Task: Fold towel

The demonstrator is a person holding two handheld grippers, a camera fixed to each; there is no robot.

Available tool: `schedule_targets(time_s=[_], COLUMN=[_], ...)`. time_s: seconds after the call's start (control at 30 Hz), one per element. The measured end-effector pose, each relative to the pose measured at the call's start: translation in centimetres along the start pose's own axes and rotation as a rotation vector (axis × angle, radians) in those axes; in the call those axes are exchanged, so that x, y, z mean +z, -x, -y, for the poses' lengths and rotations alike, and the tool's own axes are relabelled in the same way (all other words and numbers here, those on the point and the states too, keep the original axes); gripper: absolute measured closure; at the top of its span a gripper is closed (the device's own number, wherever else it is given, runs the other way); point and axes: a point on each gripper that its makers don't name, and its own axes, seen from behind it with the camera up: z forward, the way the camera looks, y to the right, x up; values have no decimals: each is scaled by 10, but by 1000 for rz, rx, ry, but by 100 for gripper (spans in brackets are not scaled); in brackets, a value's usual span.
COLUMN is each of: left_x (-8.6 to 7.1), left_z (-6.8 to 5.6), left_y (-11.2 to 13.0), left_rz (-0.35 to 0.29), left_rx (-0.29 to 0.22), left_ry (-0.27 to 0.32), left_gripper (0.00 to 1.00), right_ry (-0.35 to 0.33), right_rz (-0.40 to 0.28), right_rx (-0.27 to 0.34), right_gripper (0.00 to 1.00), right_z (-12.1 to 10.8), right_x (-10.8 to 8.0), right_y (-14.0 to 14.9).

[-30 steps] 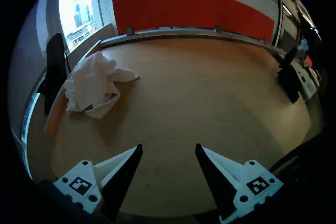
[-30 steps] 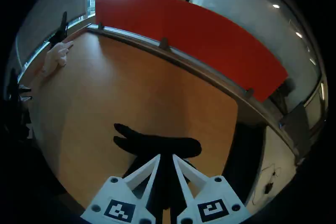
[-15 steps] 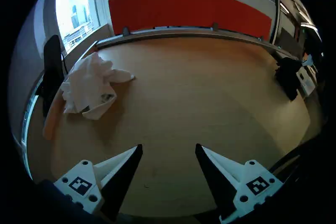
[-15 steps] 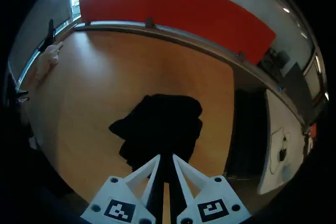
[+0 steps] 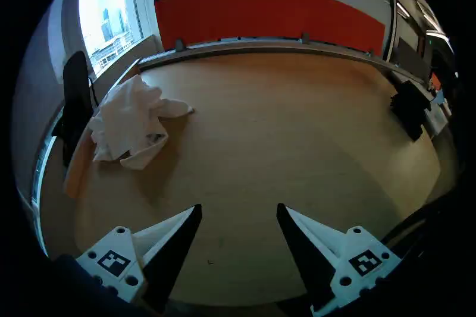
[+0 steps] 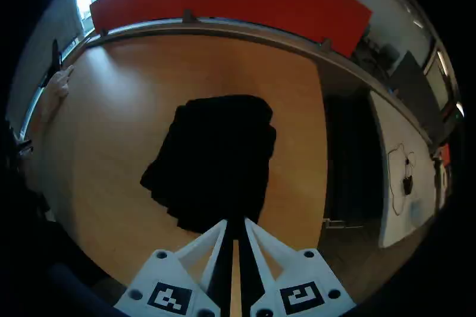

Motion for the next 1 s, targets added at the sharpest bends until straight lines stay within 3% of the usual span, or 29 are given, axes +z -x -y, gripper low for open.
schedule_targets(time_s=[0.5,0.83,1.0], left_x=[-3,-2,0], left_z=[2,3,1], left_y=[-3,-5,-6], left_rz=[-7,-6,-6], left_rx=[6,16,17], left_ry=[-10,-12,-7], left_gripper=[7,7,7], right_ry=[18,29,29], right_rz=[62,67,57], right_rx=[39,52,59], right_gripper=[95,95,90], right_z=[-9,-11,-8], right_x=[15,21,22], right_y=[31,34,33])
